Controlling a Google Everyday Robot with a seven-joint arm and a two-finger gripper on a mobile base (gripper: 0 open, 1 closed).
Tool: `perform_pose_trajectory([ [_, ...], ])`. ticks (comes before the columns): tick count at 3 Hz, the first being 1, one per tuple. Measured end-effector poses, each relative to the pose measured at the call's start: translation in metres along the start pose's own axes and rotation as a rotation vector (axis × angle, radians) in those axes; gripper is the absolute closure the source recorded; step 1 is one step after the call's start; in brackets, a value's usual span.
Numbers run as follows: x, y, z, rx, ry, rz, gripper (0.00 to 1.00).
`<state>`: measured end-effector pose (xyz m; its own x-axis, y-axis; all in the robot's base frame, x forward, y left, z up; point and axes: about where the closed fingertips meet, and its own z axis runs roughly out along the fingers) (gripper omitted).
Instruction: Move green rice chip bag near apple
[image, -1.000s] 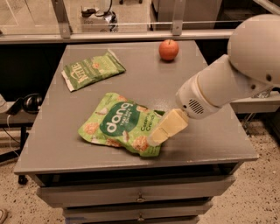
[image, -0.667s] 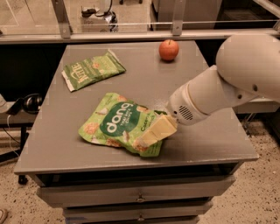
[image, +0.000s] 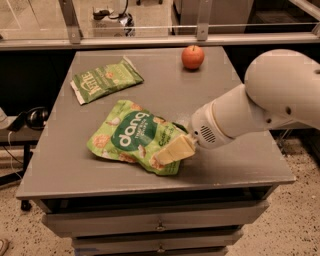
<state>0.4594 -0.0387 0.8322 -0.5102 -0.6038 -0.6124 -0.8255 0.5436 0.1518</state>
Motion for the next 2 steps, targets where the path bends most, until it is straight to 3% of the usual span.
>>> perform_pose_trajectory([
  [1, 0.002, -0.003, -0.005, 0.019, -0.008, 0.017, 0.88],
  [2, -0.002, -0.011, -0.02, 0.061, -0.027, 0.005, 1.0],
])
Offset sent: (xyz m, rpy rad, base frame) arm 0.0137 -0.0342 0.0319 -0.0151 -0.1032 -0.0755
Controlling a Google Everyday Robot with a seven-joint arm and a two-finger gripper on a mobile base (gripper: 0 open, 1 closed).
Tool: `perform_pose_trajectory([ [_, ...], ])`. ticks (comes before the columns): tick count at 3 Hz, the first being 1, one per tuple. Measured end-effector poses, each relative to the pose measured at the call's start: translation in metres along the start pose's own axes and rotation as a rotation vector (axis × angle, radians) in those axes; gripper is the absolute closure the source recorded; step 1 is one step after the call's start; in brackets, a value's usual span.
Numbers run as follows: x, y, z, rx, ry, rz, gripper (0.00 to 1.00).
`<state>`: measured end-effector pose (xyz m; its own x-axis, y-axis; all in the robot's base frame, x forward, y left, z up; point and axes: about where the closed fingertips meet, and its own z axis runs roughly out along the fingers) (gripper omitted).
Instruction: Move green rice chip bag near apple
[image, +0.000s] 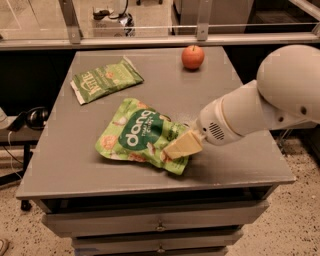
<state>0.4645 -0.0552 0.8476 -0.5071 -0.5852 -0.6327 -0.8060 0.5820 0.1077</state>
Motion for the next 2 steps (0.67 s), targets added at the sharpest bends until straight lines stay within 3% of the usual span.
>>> perform_pose_trajectory([
  [1, -0.011, -0.019, -0.033, 0.085, -0.033, -0.033, 1.0],
  [2, -0.025, -0.045, -0.077, 0.201, -0.062, -0.065, 1.0],
])
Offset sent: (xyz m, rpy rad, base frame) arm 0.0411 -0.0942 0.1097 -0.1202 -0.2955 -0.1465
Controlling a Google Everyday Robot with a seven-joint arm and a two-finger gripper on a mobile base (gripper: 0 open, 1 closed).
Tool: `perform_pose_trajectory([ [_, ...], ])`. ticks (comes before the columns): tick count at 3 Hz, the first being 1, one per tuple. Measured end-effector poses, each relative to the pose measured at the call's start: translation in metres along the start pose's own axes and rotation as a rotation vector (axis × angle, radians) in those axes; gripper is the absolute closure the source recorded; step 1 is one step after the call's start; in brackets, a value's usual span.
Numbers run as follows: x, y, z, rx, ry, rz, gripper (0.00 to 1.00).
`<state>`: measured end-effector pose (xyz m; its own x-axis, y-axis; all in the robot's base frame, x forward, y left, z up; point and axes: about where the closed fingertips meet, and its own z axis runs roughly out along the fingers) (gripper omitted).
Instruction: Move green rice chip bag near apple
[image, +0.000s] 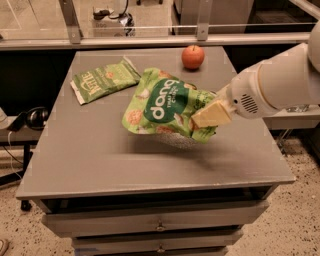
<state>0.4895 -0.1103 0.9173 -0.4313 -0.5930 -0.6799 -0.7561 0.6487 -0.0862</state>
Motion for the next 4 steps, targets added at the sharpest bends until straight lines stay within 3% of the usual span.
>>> perform_pose_trajectory([
  [1, 0.0, 0.0, 0.0, 0.0, 0.0, 0.0, 1.0],
  [2, 0.002, -0.013, -0.003, 0.048, -0.015, 0.046, 1.0],
  [3, 0.002, -0.057, 0.006, 0.119, -0.025, 0.111, 1.0],
  [4, 0.012, -0.126, 0.025, 0.211, 0.01, 0.187, 1.0],
])
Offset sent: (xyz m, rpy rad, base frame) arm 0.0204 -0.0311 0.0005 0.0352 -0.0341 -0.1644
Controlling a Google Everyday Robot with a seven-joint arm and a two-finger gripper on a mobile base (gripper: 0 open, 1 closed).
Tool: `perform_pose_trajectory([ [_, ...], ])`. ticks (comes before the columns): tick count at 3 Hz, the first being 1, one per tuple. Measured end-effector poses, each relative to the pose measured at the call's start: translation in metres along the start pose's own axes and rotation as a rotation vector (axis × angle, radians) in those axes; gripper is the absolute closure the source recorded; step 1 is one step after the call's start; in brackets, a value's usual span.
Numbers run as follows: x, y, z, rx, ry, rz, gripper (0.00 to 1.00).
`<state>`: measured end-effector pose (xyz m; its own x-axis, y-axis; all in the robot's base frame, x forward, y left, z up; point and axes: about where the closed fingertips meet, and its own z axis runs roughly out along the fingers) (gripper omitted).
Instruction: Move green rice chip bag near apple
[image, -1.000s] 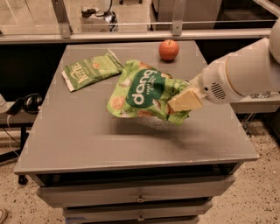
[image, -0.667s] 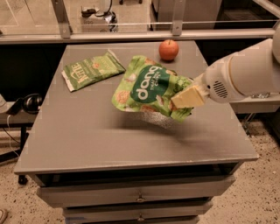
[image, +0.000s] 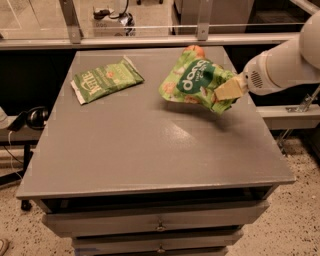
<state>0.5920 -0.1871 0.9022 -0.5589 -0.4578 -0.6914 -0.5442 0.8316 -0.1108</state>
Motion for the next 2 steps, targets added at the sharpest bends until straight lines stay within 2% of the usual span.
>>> perform_pose_trajectory([
  [1, 0.0, -0.055, 0.02, 0.095, 0.034, 0.068, 1.0],
  [2, 0.001, -0.1, 0.025, 0.195, 0.051, 0.133, 1.0],
])
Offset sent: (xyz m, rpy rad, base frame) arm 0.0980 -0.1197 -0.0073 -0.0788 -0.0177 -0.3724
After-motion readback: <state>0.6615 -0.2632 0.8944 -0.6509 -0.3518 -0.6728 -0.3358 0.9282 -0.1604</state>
